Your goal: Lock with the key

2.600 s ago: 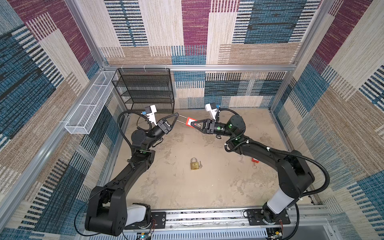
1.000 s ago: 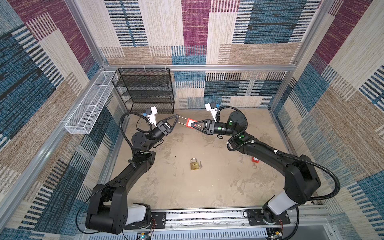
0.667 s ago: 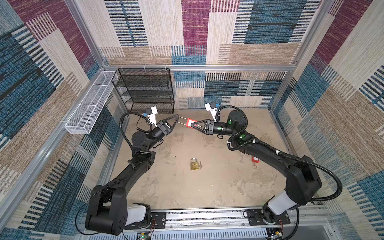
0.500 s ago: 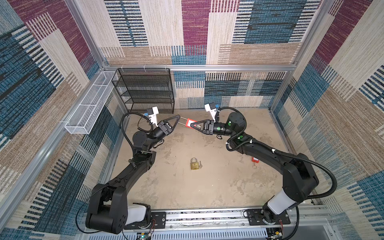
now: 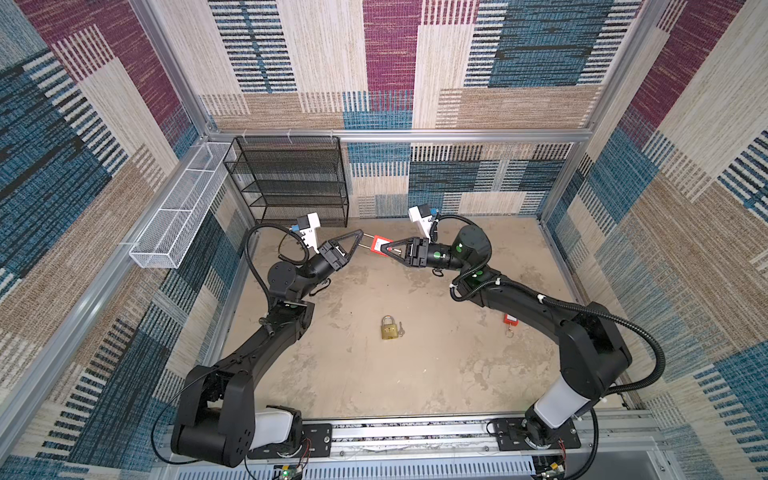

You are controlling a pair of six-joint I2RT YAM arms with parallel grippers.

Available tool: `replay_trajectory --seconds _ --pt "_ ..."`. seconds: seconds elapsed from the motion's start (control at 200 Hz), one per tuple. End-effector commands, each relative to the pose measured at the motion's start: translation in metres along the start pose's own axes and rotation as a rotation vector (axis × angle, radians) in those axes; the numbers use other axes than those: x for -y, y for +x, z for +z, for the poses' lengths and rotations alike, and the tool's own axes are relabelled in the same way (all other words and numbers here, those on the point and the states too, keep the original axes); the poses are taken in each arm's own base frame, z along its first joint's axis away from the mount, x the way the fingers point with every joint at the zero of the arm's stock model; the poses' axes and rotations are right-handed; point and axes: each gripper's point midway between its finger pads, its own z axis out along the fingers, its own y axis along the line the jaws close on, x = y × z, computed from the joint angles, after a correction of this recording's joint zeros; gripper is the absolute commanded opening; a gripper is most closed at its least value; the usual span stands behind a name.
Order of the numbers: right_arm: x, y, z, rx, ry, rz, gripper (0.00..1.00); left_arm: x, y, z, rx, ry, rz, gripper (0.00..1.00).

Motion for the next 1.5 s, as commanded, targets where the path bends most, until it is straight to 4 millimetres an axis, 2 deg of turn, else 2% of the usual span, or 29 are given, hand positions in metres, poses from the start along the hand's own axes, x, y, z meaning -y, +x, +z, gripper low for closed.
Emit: replay_trajectory --seconds 0.0,0.15,0.411,0.631,0.897,1.162,1.493 --pt "-0.027 -0.008 0.004 0.019 -0.094 -0.065 0.0 -0.004 0.034 0.001 -0.161 0.006 -0.003 0.0" --pt "-0.024 -0.009 0.002 0.026 -0.075 -0.069 0.0 -0.004 0.032 -0.002 -0.148 -0.014 0.008 0.0" --pt "-0.007 -0.004 -0.007 0.057 -0.015 -0.038 0.0 -0.002 0.024 -0.001 -0.127 -0.036 0.04 0.34" --pt "-0.005 -0.006 -0.004 0.058 -0.017 -0.035 0.0 0.0 0.032 0.0 -0.13 -0.023 0.086 0.48" --pt "0.001 -0.004 -0.002 0.053 -0.019 -0.015 0.0 -0.002 0.039 0.003 -0.121 -0.003 0.079 0.49" --pt "0.004 0.001 -0.004 0.043 -0.012 -0.009 0.0 0.003 0.042 0.013 -0.106 0.037 0.067 0.4" --pt "0.005 0.002 -0.005 0.045 -0.007 -0.011 0.0 0.009 0.036 0.011 -0.055 0.055 0.082 0.39"
